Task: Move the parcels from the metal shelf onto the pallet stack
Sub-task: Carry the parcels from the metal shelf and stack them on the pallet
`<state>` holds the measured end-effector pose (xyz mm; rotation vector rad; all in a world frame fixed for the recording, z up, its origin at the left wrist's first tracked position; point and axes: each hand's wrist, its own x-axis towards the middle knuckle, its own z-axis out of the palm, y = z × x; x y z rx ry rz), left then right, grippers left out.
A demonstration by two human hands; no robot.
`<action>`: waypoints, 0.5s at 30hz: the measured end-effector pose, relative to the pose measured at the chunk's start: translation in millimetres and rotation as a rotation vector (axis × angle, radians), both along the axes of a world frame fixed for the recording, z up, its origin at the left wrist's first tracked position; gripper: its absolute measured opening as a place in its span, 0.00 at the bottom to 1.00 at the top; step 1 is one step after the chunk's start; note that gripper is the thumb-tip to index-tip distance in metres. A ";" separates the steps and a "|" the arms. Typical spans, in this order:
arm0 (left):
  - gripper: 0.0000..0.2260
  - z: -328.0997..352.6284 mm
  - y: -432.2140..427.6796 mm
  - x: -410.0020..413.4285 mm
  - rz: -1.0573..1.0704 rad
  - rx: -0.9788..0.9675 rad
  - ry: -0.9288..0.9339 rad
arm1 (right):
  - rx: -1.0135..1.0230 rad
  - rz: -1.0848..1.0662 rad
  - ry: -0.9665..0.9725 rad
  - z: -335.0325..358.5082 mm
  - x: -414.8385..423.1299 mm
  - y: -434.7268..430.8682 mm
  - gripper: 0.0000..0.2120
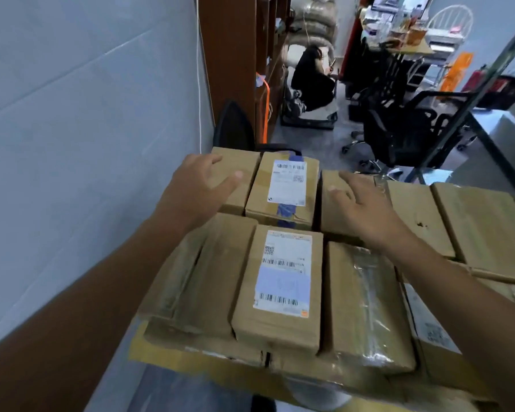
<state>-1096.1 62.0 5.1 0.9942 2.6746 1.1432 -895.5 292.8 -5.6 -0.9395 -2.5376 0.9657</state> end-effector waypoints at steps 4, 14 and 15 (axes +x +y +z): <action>0.32 -12.7 15.7 -64.4 -0.024 -0.081 -0.025 | 0.018 -0.063 -0.124 -13.4 -25.8 22.3 0.30; 0.34 -56.2 42.4 -100.5 -0.124 -0.064 -0.169 | 0.061 -0.182 -0.331 -32.5 -39.1 26.0 0.32; 0.33 -57.4 42.6 -98.1 -0.125 -0.048 -0.163 | 0.049 -0.187 -0.325 -31.8 -40.3 24.7 0.35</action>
